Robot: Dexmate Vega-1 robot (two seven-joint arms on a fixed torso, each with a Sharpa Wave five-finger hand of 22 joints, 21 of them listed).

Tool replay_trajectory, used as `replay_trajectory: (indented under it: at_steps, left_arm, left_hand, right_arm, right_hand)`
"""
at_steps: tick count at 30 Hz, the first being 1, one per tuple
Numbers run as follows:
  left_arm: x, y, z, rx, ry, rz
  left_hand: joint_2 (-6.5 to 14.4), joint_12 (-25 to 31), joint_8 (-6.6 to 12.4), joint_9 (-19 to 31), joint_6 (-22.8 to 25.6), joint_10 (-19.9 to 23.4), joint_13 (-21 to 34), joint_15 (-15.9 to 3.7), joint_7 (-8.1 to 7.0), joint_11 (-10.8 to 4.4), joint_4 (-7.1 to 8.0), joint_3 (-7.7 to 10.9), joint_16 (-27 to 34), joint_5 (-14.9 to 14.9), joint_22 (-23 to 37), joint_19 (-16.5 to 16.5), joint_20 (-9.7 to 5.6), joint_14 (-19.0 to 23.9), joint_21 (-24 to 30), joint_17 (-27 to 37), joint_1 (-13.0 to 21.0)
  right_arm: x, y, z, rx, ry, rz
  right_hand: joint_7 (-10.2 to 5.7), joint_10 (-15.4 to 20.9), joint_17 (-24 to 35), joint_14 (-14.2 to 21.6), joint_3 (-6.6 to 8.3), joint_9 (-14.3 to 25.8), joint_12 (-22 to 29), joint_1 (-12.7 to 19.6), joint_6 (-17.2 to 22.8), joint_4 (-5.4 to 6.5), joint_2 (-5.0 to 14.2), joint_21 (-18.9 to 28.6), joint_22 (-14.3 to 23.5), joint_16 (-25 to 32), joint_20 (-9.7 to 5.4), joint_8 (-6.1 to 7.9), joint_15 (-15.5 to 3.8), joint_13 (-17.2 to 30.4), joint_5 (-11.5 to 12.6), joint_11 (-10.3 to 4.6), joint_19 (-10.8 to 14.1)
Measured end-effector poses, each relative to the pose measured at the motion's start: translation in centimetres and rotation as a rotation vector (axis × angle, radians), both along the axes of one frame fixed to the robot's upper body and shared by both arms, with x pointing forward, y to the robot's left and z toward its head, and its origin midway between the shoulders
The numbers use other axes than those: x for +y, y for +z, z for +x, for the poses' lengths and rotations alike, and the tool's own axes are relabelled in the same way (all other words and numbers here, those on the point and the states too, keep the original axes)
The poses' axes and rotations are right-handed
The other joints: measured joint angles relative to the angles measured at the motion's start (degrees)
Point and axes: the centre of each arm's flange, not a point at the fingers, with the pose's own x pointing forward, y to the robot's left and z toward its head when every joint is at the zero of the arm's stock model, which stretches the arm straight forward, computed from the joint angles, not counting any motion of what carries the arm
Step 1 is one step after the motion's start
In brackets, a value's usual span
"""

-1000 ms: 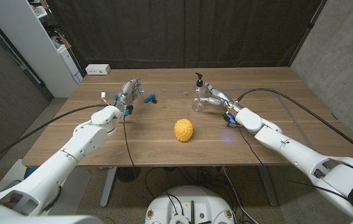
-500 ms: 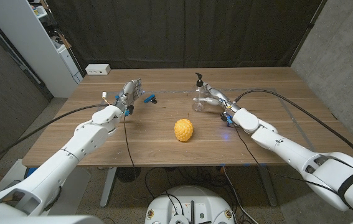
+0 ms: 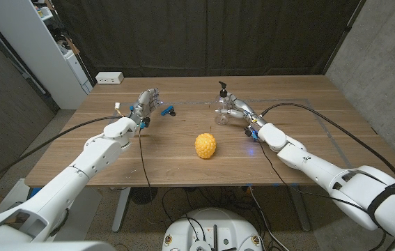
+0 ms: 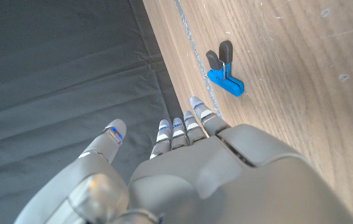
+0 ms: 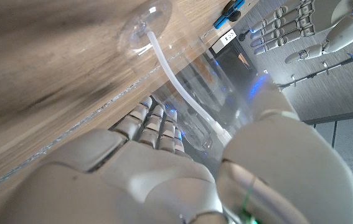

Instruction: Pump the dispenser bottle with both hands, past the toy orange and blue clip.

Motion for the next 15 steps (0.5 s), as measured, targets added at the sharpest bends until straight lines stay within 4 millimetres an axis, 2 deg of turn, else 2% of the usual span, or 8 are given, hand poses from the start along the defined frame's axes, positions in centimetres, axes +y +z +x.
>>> replay_trajectory:
  at_steps: [6,7,9,10,13,14,15]
  left_arm:
    - [-0.06,0.02,0.12,0.001,-0.003,0.001]
    - [-0.05,0.03,0.14,0.001,-0.003,0.001]
    - [-0.05,0.02,0.15,0.002,-0.003,0.001]
    - [-0.06,0.02,0.15,0.002,-0.003,0.001]
    - [-0.06,0.02,0.15,0.002,-0.003,0.001]
    - [-0.06,0.01,0.18,0.002,-0.003,0.001]
    - [-0.06,0.02,0.18,0.002,-0.003,0.001]
  left_hand:
    - [0.0,0.0,0.00,0.0,0.2,0.1,0.0,0.21,-0.25,-0.09,0.00,0.00,0.0,0.0,0.0,0.0,0.00,0.2,0.0,0.0,0.0]
    - [0.0,0.0,0.00,0.0,0.2,0.1,0.0,0.21,-0.25,-0.09,0.00,0.00,0.0,0.0,0.0,0.0,0.00,0.2,0.0,0.0,0.0]
    - [0.0,0.0,0.00,0.0,0.5,0.1,0.0,0.21,-0.04,-0.09,0.00,0.00,0.0,0.0,0.0,0.0,0.00,0.2,0.0,0.0,0.0]
    - [0.0,0.0,0.00,0.0,0.5,0.1,0.0,0.21,-0.04,-0.09,0.00,0.00,0.0,0.0,0.0,0.0,0.00,0.2,0.0,-0.1,0.0]
    - [0.0,0.0,0.00,0.0,0.5,0.1,0.0,0.21,-0.04,-0.09,0.00,0.00,0.0,0.0,0.0,0.0,0.00,0.2,0.0,-0.1,0.0]
    - [0.0,0.0,0.00,0.0,0.5,0.1,0.0,0.21,-0.04,-0.09,0.00,0.00,0.0,0.0,0.0,0.0,0.00,0.2,0.0,-0.1,0.0]
    - [0.0,0.0,0.00,0.0,0.6,0.1,0.0,0.20,0.08,-0.09,0.07,0.07,0.0,0.0,0.0,0.0,0.00,0.2,0.0,-0.1,0.0]
  right_arm:
    - [0.06,-0.18,0.12,0.002,-0.004,0.014]
    - [0.09,-0.23,0.14,0.002,-0.005,0.017]
    - [0.13,-0.31,0.17,0.003,-0.006,0.019]
    - [0.16,-0.36,0.19,0.005,-0.006,0.019]
    - [0.24,-0.44,0.20,0.006,-0.005,0.019]
    - [0.20,-0.37,0.19,0.002,-0.009,0.027]
    - [0.24,-0.38,0.19,0.002,-0.008,0.027]
  right_hand:
    - [-1.23,3.6,0.6,3.5,-0.31,0.7,1.6,0.8,5.7,0.31,0.75,0.0,0.0,1.3,-0.30,3.64,-0.47,1.3,-0.2,-0.58,3.1]
    - [-1.54,4.1,0.7,4.3,-0.31,0.8,1.7,1.9,6.4,0.31,0.92,0.0,0.0,1.7,-0.38,4.10,-0.61,1.4,-0.2,-1.02,3.7]
    - [-2.15,5.5,0.7,5.5,-0.31,0.9,2.2,2.1,7.6,0.31,0.76,0.3,0.0,2.2,-0.49,4.97,-0.82,1.8,-0.2,-1.43,4.8]
    - [-2.44,6.3,0.7,6.4,-0.31,0.9,2.5,2.7,7.8,0.30,1.34,0.4,0.0,2.4,-0.57,5.28,-1.11,1.9,-0.2,-1.62,5.2]
    - [-2.59,8.1,0.8,8.2,-0.31,1.1,3.1,3.2,9.5,0.30,1.74,0.5,0.0,3.2,-0.60,6.32,-1.17,2.2,-0.2,-1.95,6.1]
    - [-2.53,8.7,0.9,8.8,-0.31,1.2,3.3,3.8,10.2,0.30,1.07,0.5,0.0,3.3,-0.62,6.69,-1.38,2.3,-0.2,-2.00,6.1]
    - [-2.48,9.2,0.9,9.2,-0.31,1.2,3.5,4.1,10.8,0.30,1.28,0.5,0.0,3.3,-0.79,7.03,-1.39,2.4,-0.2,-2.03,6.3]
